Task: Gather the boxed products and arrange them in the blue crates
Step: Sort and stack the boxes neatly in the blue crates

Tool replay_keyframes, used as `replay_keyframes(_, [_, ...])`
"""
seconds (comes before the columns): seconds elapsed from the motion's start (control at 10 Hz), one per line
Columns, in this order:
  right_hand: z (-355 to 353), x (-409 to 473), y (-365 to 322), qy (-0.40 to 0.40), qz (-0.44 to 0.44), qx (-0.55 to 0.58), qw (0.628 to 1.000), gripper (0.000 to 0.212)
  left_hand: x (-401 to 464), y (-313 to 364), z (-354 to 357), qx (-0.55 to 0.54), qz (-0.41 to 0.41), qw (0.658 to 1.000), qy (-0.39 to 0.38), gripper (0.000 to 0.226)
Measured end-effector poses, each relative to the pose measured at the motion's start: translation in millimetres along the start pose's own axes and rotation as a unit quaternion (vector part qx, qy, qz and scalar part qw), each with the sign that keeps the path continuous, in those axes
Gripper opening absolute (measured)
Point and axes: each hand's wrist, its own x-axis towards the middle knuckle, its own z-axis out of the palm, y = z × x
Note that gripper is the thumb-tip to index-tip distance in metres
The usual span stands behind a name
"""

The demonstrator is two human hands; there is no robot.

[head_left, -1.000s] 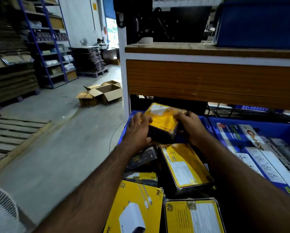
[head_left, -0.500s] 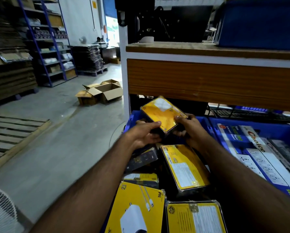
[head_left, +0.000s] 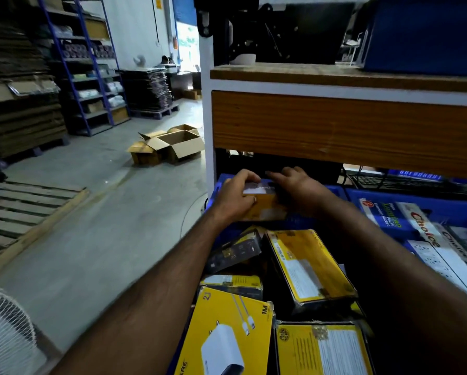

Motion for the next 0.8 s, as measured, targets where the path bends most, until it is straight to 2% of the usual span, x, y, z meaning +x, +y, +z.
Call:
replay_keyframes(0.1, [13,-3,4,0.024,-0.010,0.022,0.999,0.044,0,-1,6,0.002,-0.022,0.999,0.037,0.051])
replay_keyframes(0.2, [25,-8,14,0.073,0.034,0.065,0.995,0.032,8,-6,14,0.038,-0.156,0.986,0.052,0.051])
replay_keyframes(0.3, [30,-8,21,0.080,0.072,0.073,0.992,0.023,4,-12,29,0.160,-0.251,0.949,-0.106,0.037])
replay_keyframes(0.4, [38,-6,19,0.073,0.068,0.087,0.991,0.021,5,-13,41,0.174,-0.250,0.934,-0.186,0.037])
replay_keyframes(0.5, [44,-3,15,0.051,0.077,0.095,0.991,0.029,4,-8,46,0.043,-0.289,0.933,-0.210,0.043])
replay_keyframes(0.6, [48,3,10,0.022,0.090,0.097,0.991,0.035,0,-21,56,0.049,-0.346,0.901,-0.256,0.033])
replay_keyframes(0.7, [46,7,7,0.005,0.094,0.087,0.992,0.033,-3,-30,67,0.092,-0.367,0.872,-0.311,0.032])
replay_keyframes(0.8, [43,10,2,0.007,0.091,0.092,0.992,0.032,-6,-36,72,0.086,-0.368,0.883,-0.279,0.038])
